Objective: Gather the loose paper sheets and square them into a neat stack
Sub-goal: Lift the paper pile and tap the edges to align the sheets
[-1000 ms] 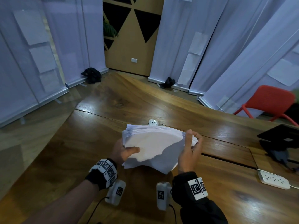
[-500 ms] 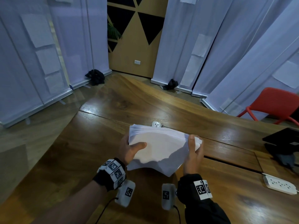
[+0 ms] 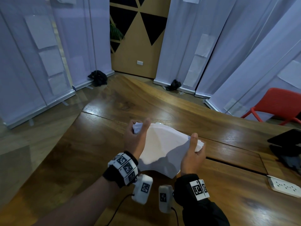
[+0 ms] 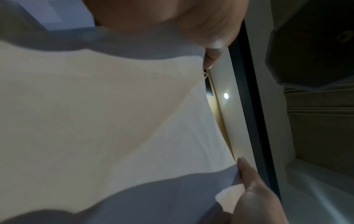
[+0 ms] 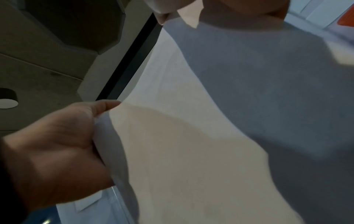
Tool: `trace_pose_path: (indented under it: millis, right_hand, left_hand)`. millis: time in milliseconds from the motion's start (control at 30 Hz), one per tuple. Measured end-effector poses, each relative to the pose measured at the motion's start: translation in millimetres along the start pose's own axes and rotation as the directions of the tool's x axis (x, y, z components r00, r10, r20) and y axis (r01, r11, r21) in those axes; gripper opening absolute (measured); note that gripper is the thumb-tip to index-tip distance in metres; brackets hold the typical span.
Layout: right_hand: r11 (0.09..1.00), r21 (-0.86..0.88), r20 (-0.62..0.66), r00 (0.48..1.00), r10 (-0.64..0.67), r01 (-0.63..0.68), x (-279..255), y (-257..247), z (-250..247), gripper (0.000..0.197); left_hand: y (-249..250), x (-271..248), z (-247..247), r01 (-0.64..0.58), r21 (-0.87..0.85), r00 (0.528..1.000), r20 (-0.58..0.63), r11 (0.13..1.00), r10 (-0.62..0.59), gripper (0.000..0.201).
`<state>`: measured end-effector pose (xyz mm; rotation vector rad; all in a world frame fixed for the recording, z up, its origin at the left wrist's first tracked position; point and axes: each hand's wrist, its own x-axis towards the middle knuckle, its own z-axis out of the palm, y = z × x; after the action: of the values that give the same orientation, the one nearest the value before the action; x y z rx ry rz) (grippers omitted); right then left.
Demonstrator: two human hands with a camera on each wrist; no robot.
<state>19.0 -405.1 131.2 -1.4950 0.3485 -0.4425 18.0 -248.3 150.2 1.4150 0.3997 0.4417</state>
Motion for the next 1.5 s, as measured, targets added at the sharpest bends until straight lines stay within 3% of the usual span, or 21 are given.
trace_pose_path:
  millis: [133, 300, 433, 600, 867, 967, 1100, 1167, 1233, 1300, 1367, 1400, 1467, 1500]
  right_hand:
    - [0.999, 0.038, -0.008, 1.000, -0.015, 0.015, 1.7, -5.7, -2.5, 0.047]
    - [0.998, 0.064, 0.012, 1.000, -0.017, 0.016, 5.5, -6.8, -4.4, 0.024]
    - [0.997, 0.060, 0.000, 0.999, -0.048, 0.048, 8.1, -4.4, -3.8, 0.023]
    - [0.997, 0.046, -0.037, 0.997, -0.063, 0.064, 10.7, -1.1, -1.1, 0.029]
    - [0.998, 0.014, -0.032, 0.998, -0.056, 0.056, 10.3, -3.1, -0.1, 0.034]
    - [0.997, 0.012, -0.025, 0.997, -0.075, 0.075, 13.0, -0.9, -2.3, 0.032]
    - [0.997, 0.010, 0.054, 0.995, -0.081, 0.080, 16.6, -3.3, -6.0, 0.051]
    - [0.992, 0.022, 0.111, 0.986, -0.126, 0.125, 17.5, -5.6, -11.8, 0.073]
    - [0.984, 0.088, 0.255, 0.951, -0.174, 0.157, 19.0, -0.2, -22.6, 0.095]
    - [0.997, 0.038, 0.384, 0.920, -0.075, 0.065, 22.0, 13.5, -34.8, 0.102]
    - [0.993, -0.078, 0.431, 0.896, 0.109, -0.083, 26.7, 28.7, -42.7, 0.093]
    - [0.983, -0.127, 0.430, 0.886, 0.173, -0.130, 28.1, 34.2, -44.1, 0.079]
    - [0.972, -0.177, 0.410, 0.887, 0.214, -0.153, 28.2, 37.5, -40.9, 0.050]
    - [0.974, -0.167, 0.401, 0.892, 0.209, -0.153, 27.2, 36.6, -37.6, 0.046]
  left_hand:
    - [1.3, 6.5, 2.3, 0.007, -0.024, 0.999, -0.040, 1.000, -0.008, 0.021]
    - [-0.8, 14.2, 0.0, -0.022, -0.070, 0.998, -0.060, 0.997, 0.017, 0.014]
    - [0.5, 12.4, -0.8, -0.067, -0.082, 0.996, -0.066, 0.994, 0.061, 0.020]
    - [-0.5, 5.5, -6.4, -0.107, -0.065, 0.991, 0.072, 0.992, 0.112, 0.025]
    - [-0.2, 9.2, -2.0, -0.096, -0.073, 0.995, 0.018, 0.993, 0.098, 0.017]
    - [-3.0, 7.8, -5.2, -0.079, -0.110, 0.992, 0.084, 0.991, 0.089, 0.023]
    - [-15.0, 11.9, -21.8, -0.054, -0.124, 0.943, 0.321, 0.991, 0.091, 0.076]
    - [-25.0, 14.9, -30.5, 0.011, -0.033, 0.915, 0.403, 0.999, 0.003, 0.082]
    - [-37.7, 17.8, -37.2, 0.069, 0.116, 0.901, 0.419, 0.991, -0.111, 0.082]
    - [-49.8, 18.4, -41.7, 0.031, 0.274, 0.889, 0.433, 0.961, -0.152, 0.077]
    - [-52.9, 16.9, -40.6, 0.044, 0.322, 0.887, 0.423, 0.946, -0.185, 0.068]
    - [-51.8, 16.1, -37.7, 0.075, 0.305, 0.888, 0.413, 0.949, -0.203, 0.062]
    - [-44.1, 13.3, -30.5, 0.149, 0.247, 0.888, 0.394, 0.958, -0.239, 0.049]
    - [-41.8, 13.4, -27.6, 0.187, 0.202, 0.893, 0.373, 0.961, -0.252, 0.044]
